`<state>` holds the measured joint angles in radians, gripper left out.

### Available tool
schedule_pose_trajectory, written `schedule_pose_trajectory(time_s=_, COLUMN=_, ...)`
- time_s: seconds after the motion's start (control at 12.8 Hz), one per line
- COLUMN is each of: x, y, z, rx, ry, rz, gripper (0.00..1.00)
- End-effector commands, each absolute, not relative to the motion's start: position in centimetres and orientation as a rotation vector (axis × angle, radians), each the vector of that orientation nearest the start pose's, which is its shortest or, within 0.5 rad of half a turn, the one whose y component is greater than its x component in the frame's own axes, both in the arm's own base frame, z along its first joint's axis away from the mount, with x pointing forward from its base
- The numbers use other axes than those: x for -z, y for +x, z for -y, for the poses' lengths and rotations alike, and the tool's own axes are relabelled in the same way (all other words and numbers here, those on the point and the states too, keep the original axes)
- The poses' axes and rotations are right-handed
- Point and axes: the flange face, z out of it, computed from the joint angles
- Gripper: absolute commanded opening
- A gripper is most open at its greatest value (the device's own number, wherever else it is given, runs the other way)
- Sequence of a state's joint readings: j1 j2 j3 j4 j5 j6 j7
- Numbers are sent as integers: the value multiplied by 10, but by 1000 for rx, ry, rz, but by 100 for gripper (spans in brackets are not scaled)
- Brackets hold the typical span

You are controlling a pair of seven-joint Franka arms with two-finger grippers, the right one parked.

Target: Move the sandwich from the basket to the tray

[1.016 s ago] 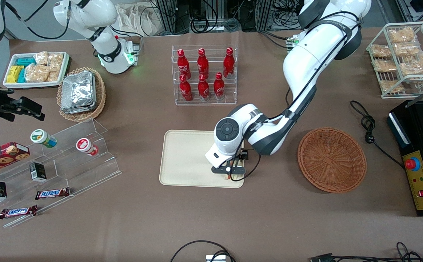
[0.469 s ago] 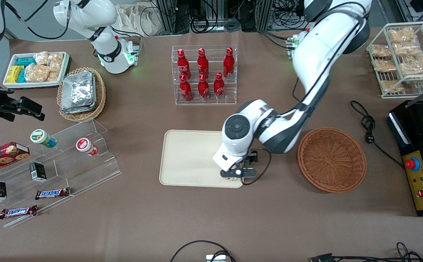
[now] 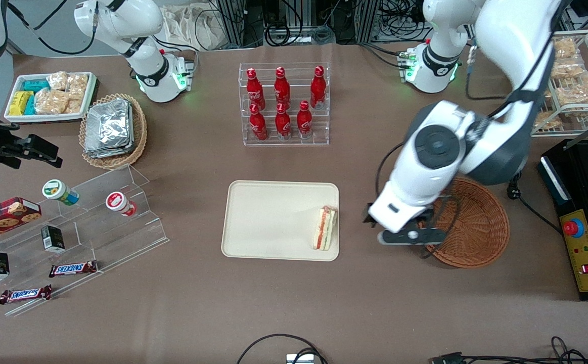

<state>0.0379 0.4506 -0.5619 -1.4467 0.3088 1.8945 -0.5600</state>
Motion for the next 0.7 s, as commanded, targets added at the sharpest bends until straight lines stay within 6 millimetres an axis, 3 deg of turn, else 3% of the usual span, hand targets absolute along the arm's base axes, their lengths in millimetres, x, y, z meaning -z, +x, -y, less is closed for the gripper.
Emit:
schedule_pose_trajectory(time_s=0.0, x=-502, y=610, z=212, rx=157, ry=-3111, rz=-1, gripper=100)
schedule_pose_trajectory(time_s=0.16, x=-516, y=608, z=179, rx=166, ry=-3084, rz=62, gripper=100)
schedule_pose_trajectory(time_s=0.47, x=-560, y=592, z=109, rx=66, ry=-3105, rz=-50, gripper=100)
schedule_pose_trajectory(time_s=0.62, x=-571, y=580, z=96, rx=-13, ry=-3092, rz=-109, gripper=100)
